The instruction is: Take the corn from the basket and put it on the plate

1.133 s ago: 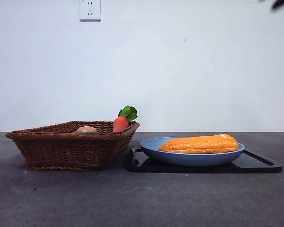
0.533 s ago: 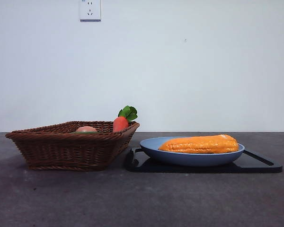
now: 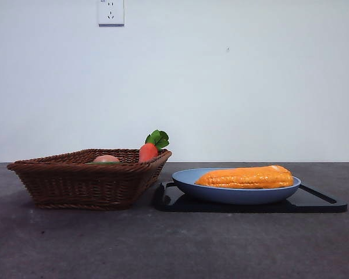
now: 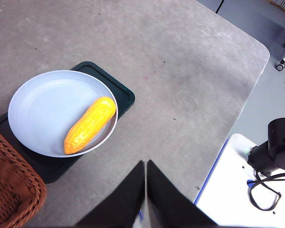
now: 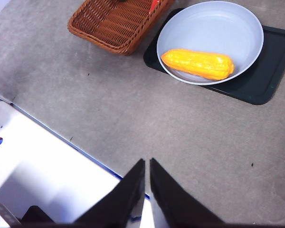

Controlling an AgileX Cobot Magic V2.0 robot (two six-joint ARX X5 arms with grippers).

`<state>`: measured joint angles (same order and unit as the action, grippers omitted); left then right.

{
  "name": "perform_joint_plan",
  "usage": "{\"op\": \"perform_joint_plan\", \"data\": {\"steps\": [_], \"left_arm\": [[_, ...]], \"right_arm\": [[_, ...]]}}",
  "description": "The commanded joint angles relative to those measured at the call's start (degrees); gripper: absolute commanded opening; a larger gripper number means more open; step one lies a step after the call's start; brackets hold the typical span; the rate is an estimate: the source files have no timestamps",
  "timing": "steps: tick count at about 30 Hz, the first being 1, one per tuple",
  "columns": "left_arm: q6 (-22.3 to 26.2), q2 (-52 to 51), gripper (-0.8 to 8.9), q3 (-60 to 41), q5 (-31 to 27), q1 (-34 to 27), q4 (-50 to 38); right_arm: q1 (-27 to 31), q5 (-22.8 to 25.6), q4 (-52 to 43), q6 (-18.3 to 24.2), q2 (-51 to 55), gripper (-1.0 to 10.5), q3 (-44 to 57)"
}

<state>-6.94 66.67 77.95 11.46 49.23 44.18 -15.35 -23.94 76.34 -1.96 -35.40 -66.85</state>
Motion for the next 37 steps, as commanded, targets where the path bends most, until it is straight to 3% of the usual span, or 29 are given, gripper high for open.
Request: {"op": "perform_joint_plan", "data": {"steps": [1, 7, 12, 16, 21, 31, 37], "left_arm": [[0.4, 0.2, 0.06, 1.4, -0.1, 0.3, -0.5], [0.5, 0.2, 0.06, 1.4, -0.1, 0.2, -0.5], [5.9, -1.1, 0.06, 1.4, -0.1, -1.8, -1.2], [10.2, -3.3, 0.06, 1.3, -0.1, -6.7, -7.4], [10.3, -8.5, 0.06, -1.8, -0.1, -15.8, -15.7], [7.3, -34.3, 0.06, -33.7, -0.1, -37.0, -42.4], [7.3, -49.6, 0.06, -49.7, -0.2, -45.9, -45.4]], "right_arm": [[-0.2, 0.0, -0.5, -0.6, -0.4, 0.0, -0.7], [-0.2, 0.0, -0.5, -0.6, -0.4, 0.0, -0.7], [-0.2, 0.0, -0.5, -0.6, -0.4, 0.0, -0.7], [-0.2, 0.0, -0.5, -0.6, -0.4, 0.0, -0.7], [-0.2, 0.0, -0.5, -0.6, -0.4, 0.0, -0.7], [-0.2, 0.0, -0.5, -0.6, -0.4, 0.0, -0.7], [-0.2, 0.0, -0.5, -0.6, -0.4, 0.0, -0.7]]}}
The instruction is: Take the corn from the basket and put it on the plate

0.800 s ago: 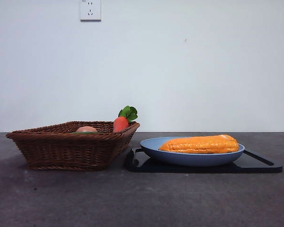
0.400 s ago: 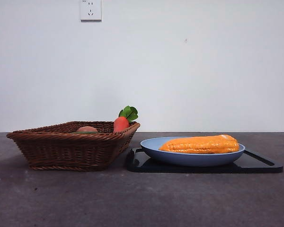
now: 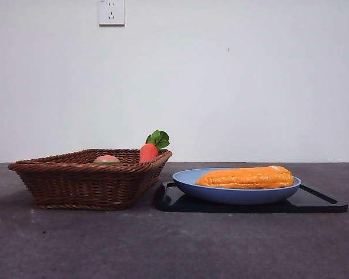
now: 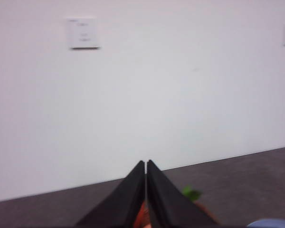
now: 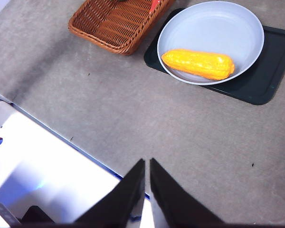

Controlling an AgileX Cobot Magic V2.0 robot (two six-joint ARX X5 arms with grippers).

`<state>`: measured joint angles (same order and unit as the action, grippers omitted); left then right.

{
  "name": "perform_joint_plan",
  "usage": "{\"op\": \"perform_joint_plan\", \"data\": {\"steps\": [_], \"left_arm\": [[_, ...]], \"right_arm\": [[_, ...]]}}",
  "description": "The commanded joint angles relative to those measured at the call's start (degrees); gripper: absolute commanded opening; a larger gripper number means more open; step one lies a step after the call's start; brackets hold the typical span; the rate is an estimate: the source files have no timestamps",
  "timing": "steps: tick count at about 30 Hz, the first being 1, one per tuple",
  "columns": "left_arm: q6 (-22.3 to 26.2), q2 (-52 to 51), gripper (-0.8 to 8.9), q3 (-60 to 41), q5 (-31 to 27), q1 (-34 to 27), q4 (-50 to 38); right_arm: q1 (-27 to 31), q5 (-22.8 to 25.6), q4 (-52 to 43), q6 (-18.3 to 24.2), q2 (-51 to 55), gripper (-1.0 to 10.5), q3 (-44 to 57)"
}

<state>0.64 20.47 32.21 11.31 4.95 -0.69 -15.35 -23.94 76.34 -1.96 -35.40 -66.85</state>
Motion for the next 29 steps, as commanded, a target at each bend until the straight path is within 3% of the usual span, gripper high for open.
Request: {"op": "perform_joint_plan", "data": {"steps": [1, 12, 21, 29], "left_arm": [[-0.3, -5.2, 0.06, -5.9, -0.3, -2.3, -0.4], [-6.3, -18.5, 0.06, -22.5, -4.0, -7.2, 1.1], [-5.9, -20.3, 0.06, -25.2, -4.0, -9.8, 11.8], [-6.0, -20.3, 0.06, -28.5, -4.0, -10.3, 12.5]], "right_arm": [[-0.2, 0.0, -0.5, -0.6, -0.4, 0.0, -0.7], [-0.2, 0.0, -0.5, -0.6, -0.4, 0.0, -0.7], [-0.2, 0.0, -0.5, -0.6, -0.4, 0.0, -0.7], [-0.2, 0.0, -0.5, -0.6, -0.4, 0.0, -0.7]]}}
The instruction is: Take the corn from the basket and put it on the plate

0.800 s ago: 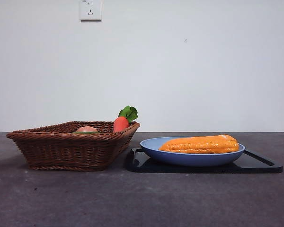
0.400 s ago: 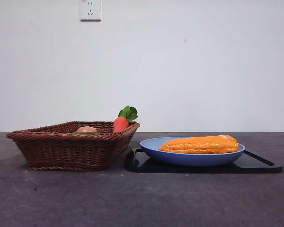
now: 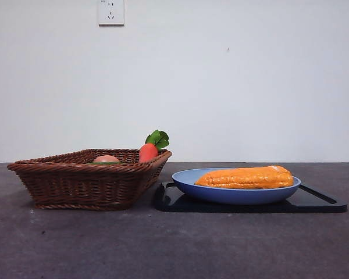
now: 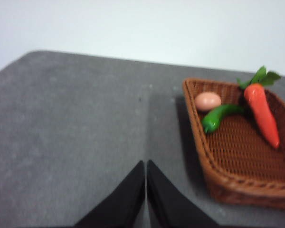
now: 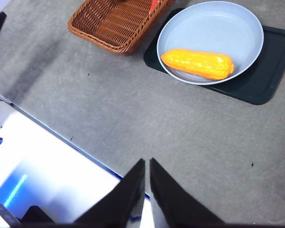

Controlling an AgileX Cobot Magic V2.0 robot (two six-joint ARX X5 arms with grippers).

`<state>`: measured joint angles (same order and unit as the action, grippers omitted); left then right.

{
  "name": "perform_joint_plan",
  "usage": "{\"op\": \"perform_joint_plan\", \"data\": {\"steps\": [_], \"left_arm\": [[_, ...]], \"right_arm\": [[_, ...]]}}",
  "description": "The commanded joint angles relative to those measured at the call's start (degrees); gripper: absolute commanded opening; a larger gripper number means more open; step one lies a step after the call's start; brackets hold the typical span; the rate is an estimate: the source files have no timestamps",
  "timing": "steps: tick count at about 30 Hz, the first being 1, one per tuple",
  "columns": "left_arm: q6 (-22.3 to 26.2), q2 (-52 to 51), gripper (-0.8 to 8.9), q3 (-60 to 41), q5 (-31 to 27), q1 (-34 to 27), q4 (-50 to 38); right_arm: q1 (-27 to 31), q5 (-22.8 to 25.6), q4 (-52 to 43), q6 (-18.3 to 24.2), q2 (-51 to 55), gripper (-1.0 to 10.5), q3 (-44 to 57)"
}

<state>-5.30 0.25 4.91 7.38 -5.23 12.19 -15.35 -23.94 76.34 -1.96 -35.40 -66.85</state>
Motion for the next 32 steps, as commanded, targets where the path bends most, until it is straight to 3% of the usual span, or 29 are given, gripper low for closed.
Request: {"op": "perform_joint_plan", "data": {"steps": [1, 6, 10, 32], "left_arm": [[-0.4, -0.1, 0.06, -1.9, -0.1, -0.2, -0.2], [-2.0, -0.1, 0.06, -3.7, -0.1, -0.1, 0.2], [-6.4, -0.1, 0.06, -3.9, -0.1, -0.1, 0.0], [-6.3, -0.1, 0.06, -3.9, -0.1, -0.1, 0.0]], "right_arm": [[-0.2, 0.0, -0.5, -0.6, -0.4, 0.0, -0.7], [-0.2, 0.0, -0.5, -0.6, -0.4, 0.0, -0.7], [-0.2, 0.0, -0.5, -0.6, -0.4, 0.0, -0.7], [-0.2, 0.0, -0.5, -0.6, -0.4, 0.0, -0.7]]}}
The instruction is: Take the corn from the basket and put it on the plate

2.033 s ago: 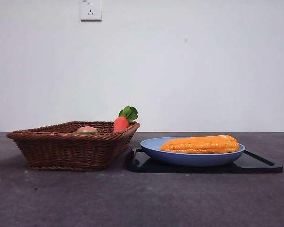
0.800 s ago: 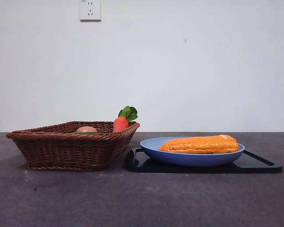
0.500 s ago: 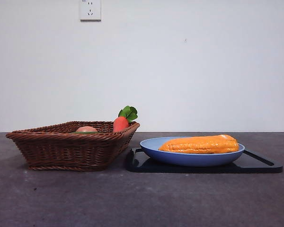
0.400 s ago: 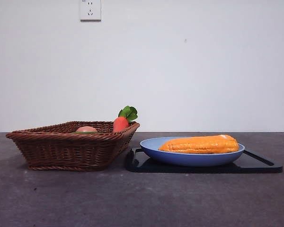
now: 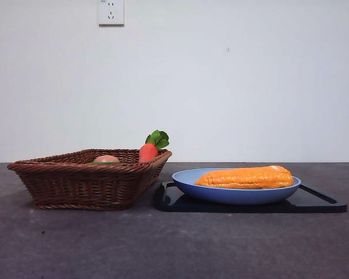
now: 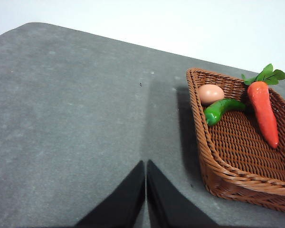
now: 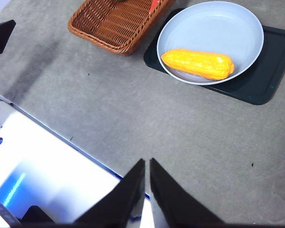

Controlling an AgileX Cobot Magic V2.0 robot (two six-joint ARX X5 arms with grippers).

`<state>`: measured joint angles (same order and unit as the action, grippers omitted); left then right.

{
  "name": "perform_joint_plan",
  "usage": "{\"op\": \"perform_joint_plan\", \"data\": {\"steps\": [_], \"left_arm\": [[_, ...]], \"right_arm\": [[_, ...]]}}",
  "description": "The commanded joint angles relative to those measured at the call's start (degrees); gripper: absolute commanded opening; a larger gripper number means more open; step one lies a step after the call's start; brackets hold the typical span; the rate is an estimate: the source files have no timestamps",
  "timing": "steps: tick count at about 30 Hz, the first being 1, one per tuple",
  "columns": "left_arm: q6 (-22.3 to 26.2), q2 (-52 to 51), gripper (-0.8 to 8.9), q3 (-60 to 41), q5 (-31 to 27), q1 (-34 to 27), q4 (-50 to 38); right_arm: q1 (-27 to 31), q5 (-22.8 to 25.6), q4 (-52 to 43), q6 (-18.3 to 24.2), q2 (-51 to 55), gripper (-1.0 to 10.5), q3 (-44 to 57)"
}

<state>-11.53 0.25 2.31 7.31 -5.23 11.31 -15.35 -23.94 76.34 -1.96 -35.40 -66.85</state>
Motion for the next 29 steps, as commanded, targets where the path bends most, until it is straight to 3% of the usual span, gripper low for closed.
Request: {"op": "perform_joint_plan", "data": {"steps": [1, 4, 8, 13, 17, 21, 29], "left_arm": [[-0.1, -0.1, 0.06, -1.3, 0.0, -0.1, 0.9], [-0.1, -0.1, 0.06, -1.3, 0.0, -0.1, 0.9], [-0.1, -0.1, 0.06, -1.3, 0.0, -0.1, 0.8], [-0.1, -0.1, 0.06, -1.3, 0.0, -0.1, 0.8], [-0.1, -0.1, 0.06, -1.3, 0.0, -0.1, 0.8], [-0.1, -0.1, 0.06, -1.3, 0.0, -0.1, 0.8], [-0.1, -0.1, 0.06, -1.3, 0.0, -0.1, 0.8]], "right_arm": [[-0.2, 0.0, -0.5, -0.4, -0.4, 0.0, -0.7], [0.0, 1.2, -3.7, 3.7, -0.3, 0.0, -0.7], [4.2, 5.7, -16.1, 6.2, 2.6, 0.0, 0.5], [12.8, 4.0, -33.0, 6.9, 8.7, 0.0, 8.5], [17.2, 4.8, -48.0, 7.0, 15.0, 0.0, 21.2], [18.1, 4.7, -62.1, 6.9, 20.7, 0.0, 34.7], [18.1, 6.9, -75.4, 6.6, 29.9, 0.0, 54.2]]}}
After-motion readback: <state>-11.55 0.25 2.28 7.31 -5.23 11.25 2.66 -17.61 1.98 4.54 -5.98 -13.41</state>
